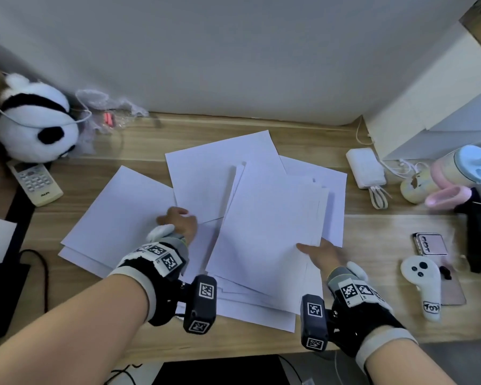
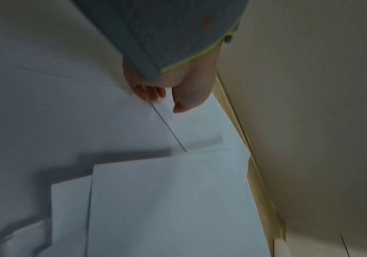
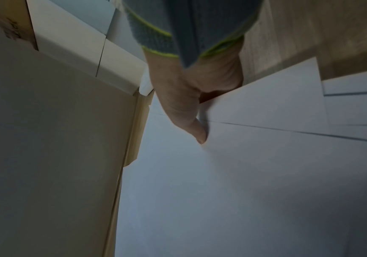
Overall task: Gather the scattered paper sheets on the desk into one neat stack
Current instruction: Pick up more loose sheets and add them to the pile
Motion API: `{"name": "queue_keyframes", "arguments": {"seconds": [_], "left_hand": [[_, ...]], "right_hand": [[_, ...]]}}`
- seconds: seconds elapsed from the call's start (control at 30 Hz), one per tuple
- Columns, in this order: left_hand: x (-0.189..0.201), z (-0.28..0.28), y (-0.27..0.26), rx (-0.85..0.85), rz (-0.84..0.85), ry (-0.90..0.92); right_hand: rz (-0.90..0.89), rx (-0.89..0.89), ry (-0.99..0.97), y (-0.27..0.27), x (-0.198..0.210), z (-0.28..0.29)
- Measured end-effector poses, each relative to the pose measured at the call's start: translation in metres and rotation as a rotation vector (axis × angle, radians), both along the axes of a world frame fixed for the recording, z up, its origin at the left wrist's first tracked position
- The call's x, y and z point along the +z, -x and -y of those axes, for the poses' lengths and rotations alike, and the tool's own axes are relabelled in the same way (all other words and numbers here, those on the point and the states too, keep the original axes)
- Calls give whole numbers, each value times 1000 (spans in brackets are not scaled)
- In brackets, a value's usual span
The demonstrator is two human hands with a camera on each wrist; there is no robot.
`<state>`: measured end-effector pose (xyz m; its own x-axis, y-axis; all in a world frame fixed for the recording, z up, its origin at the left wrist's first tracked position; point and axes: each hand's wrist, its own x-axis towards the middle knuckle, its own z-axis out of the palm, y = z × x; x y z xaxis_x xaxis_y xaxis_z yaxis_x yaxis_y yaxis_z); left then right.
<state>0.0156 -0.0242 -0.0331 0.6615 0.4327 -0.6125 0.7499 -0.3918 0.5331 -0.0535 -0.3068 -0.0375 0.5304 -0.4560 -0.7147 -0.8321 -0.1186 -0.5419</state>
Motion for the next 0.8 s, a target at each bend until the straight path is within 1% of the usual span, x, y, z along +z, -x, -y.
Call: {"name": "queue_keyframes", "arguments": {"seconds": [0.03, 0.07, 0.13, 0.17, 0.2, 0.23, 0.3, 0.4, 0.5, 0.57, 0.7, 0.8], "left_hand": [[-1, -10, -2, 24, -57, -40], [-1, -18, -4, 57, -98, -8], [-2, -25, -11, 138, -112, 244], [-2, -25, -14, 144, -100, 300], [-3, -26, -17, 195, -92, 343], [-5, -26, -20, 213, -93, 335], [-6, -22, -24, 172, -90, 315], [5, -17, -27, 97, -99, 332], [18, -11, -33, 54, -15, 373], [32, -7, -38, 86, 88, 443], [76, 12, -50, 176, 293, 661], [117, 30, -56, 151, 428, 833]], "right_hand": [[10, 2, 3, 0, 0, 0], [19, -1, 6, 0, -2, 1], [32, 4, 11, 0, -2, 1], [35, 7, 11, 0, -2, 1], [37, 5, 4, 0, -4, 1], [37, 2, -1, 0, -4, 1], [35, 9, 3, 0, -6, 2], [39, 5, -8, -1, -6, 3], [39, -5, -13, 0, -7, 4], [43, -7, -20, 0, -5, 3], [51, -20, -45, 0, -2, 3], [54, -12, -38, 0, -1, 2]]}}
